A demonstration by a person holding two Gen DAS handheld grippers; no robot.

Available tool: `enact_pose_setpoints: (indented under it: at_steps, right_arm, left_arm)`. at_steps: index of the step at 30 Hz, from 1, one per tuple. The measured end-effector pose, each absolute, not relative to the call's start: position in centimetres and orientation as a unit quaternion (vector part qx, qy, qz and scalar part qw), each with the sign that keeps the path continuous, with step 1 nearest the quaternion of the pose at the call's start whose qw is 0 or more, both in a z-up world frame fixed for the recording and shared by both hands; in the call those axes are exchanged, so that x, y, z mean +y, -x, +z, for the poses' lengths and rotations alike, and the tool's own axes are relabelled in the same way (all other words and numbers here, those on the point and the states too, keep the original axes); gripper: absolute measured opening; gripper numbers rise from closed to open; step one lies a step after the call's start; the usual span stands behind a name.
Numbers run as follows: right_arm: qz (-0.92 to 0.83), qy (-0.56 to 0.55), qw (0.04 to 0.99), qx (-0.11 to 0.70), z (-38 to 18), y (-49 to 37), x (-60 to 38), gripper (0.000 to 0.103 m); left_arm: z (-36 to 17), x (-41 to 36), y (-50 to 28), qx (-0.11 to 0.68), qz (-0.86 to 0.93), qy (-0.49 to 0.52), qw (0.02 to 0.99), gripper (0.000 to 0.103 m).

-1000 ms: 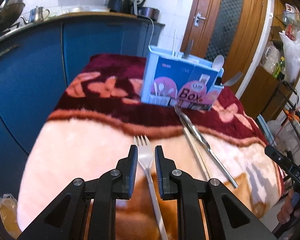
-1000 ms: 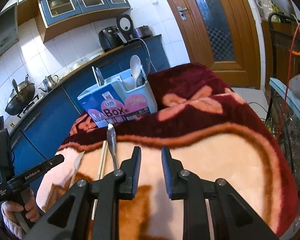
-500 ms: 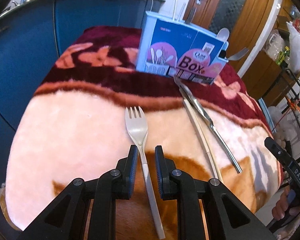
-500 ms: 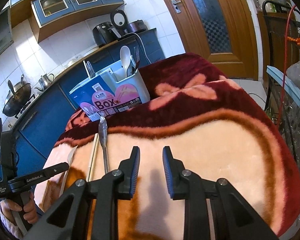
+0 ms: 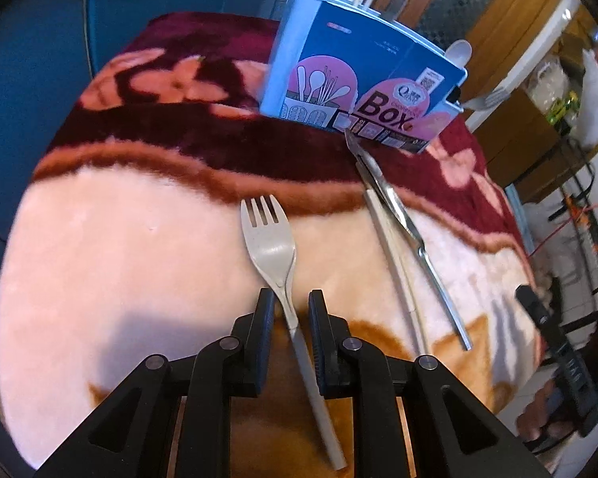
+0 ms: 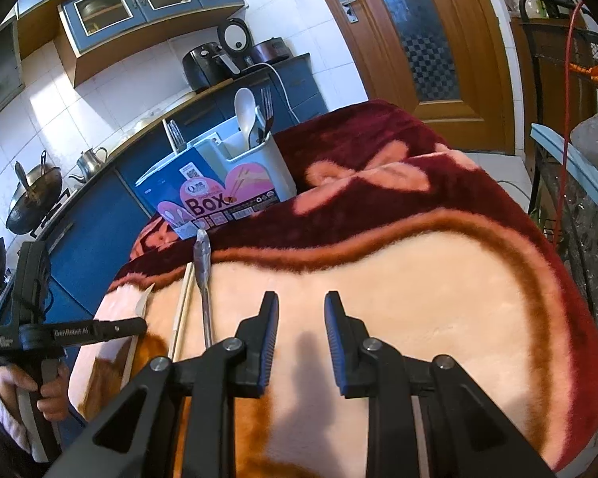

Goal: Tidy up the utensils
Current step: 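Grasp the white plastic fork with the left tool while the right grasps a steel knife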

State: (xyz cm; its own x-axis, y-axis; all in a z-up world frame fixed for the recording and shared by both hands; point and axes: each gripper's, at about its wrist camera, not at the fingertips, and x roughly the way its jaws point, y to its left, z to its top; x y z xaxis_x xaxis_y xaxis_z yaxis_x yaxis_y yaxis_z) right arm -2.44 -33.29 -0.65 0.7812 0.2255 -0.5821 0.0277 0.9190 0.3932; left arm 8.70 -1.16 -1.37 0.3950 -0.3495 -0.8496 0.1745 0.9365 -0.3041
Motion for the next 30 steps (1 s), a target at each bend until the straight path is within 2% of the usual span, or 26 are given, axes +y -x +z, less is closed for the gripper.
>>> enact_pose_setpoints:
  at_steps: [11,24,29,30]
  right_arm:
    - [0.052,-0.189,0.925,0.326,-0.5,2.5,-33.3,0.026]
    - [0.049,-0.181,0.925,0.332,-0.5,2.4,-33.1,0.026]
    - [0.048,-0.177,0.924,0.334,-0.5,2.2,-32.9,0.026]
    - [0.048,-0.176,0.924,0.335,-0.5,2.1,-32.8,0.026]
  left_arm:
    - [-1.4,-0.4,-9.7,0.514,-0.166,0.119,0.833,0.018]
    - [-1.8,0.6,-11.8,0.489,-0.165,0.170,0.840,0.028]
    - [-2.0,0.8,-12.5,0.481,-0.177,0.189,0.838,0.025]
    - [-2.1,0.8,-12.5,0.480,-0.178,0.193,0.837,0.021]
